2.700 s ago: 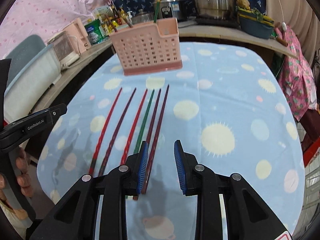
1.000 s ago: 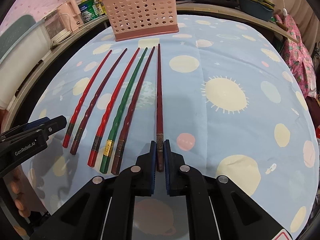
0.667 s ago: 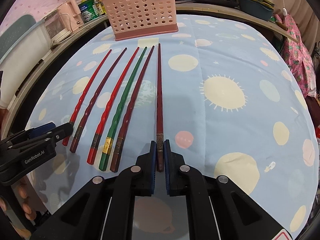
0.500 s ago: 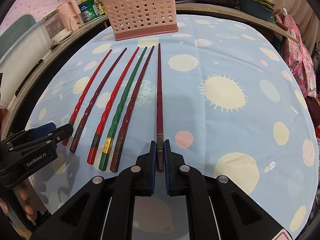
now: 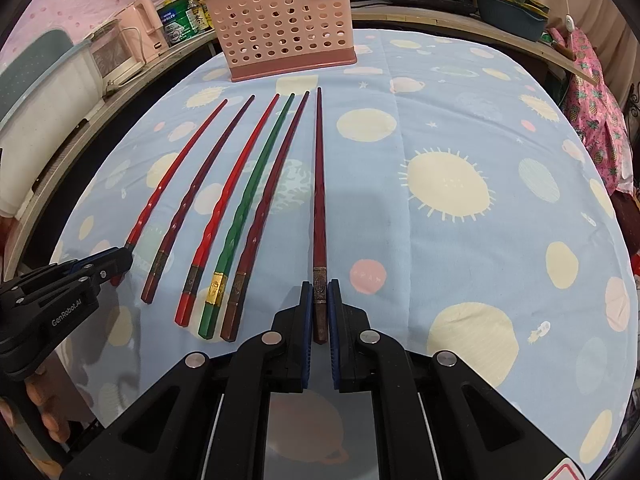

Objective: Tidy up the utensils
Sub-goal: 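Grasp a dark red chopstick with the right tool while the left tool grasps a red one, then lift and carry both chopsticks toward the pink basket with both tools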

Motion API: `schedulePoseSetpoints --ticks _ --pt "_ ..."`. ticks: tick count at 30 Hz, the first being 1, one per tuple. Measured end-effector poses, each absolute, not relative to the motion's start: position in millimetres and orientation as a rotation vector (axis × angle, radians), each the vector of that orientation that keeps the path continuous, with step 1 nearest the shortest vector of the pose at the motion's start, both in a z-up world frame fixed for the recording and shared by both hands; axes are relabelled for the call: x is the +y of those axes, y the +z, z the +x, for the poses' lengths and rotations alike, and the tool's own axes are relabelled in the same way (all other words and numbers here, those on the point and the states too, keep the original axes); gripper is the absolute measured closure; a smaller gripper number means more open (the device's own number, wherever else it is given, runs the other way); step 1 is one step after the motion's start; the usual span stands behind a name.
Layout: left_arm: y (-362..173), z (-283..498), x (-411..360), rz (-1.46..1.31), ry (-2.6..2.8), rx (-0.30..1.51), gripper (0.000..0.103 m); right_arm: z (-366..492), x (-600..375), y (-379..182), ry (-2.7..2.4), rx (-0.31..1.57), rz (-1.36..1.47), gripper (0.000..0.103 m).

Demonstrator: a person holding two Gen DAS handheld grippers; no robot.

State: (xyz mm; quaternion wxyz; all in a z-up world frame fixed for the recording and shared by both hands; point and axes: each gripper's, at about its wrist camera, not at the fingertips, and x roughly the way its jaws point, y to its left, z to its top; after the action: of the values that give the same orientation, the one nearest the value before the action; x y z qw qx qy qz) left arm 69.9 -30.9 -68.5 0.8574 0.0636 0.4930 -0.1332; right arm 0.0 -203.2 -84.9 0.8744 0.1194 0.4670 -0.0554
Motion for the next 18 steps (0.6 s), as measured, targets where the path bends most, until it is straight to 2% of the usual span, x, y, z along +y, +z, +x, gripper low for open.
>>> schedulePoseSetpoints --ticks 10,18 --pt "-48 66 -23 0.09 -0.285 1.039 0.095 -11 -212 -60 -0.119 0.91 0.278 0.096" --pt "-6 69 -16 0.037 -0.301 0.98 0.095 -14 -231 -11 -0.113 0.791 0.323 0.096"
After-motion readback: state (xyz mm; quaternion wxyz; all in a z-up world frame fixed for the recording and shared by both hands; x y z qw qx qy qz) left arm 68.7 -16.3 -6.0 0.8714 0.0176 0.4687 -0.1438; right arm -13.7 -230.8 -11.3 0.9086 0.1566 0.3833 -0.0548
